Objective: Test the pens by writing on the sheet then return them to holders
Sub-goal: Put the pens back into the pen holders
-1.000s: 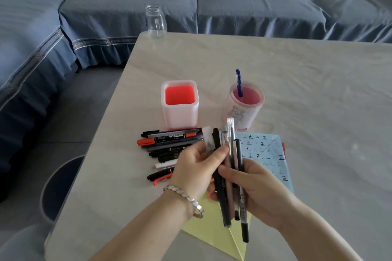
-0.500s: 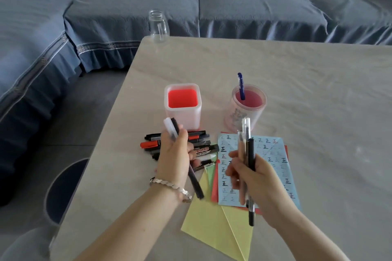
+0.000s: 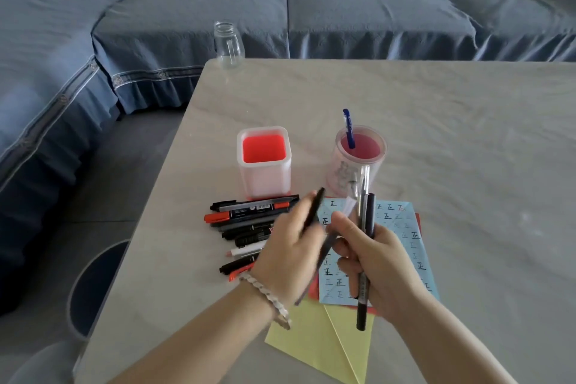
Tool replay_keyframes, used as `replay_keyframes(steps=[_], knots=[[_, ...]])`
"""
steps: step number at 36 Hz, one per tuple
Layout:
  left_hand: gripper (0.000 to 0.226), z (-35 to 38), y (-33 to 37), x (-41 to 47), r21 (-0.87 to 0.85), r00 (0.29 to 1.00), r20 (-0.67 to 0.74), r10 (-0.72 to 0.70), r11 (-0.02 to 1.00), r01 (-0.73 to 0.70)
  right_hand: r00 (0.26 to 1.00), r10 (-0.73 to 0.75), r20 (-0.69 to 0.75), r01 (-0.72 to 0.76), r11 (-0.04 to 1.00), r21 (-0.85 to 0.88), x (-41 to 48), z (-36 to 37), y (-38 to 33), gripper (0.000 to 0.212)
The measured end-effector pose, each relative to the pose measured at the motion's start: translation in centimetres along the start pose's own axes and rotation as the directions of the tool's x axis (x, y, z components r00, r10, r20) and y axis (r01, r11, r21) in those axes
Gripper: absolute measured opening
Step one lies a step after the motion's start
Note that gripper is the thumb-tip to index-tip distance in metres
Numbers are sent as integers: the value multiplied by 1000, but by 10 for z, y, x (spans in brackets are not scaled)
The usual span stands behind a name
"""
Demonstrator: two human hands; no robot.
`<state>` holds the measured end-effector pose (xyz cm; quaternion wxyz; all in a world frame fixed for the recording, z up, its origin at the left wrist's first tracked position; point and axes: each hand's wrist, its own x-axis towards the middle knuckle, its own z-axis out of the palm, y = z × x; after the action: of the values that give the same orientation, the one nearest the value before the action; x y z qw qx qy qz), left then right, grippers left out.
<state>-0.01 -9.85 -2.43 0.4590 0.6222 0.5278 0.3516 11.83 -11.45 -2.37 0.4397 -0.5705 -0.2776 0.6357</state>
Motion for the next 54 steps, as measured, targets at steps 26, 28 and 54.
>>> replay_keyframes(steps=[26, 28, 54], knots=[[45, -32, 21, 76, 482, 852, -258, 456, 825, -295, 941, -338, -3, 334, 932, -141, 0, -30, -35, 24], [36, -19, 37, 63, 326, 932, -96, 350, 896, -303, 938, -348, -8, 345, 933, -98, 3, -29, -39, 22], [32, 30, 41, 131, -239, 920, -349, 177, 933, -270, 498, -803, -329, 785, 578, -224, 107, -8, -104, 19]])
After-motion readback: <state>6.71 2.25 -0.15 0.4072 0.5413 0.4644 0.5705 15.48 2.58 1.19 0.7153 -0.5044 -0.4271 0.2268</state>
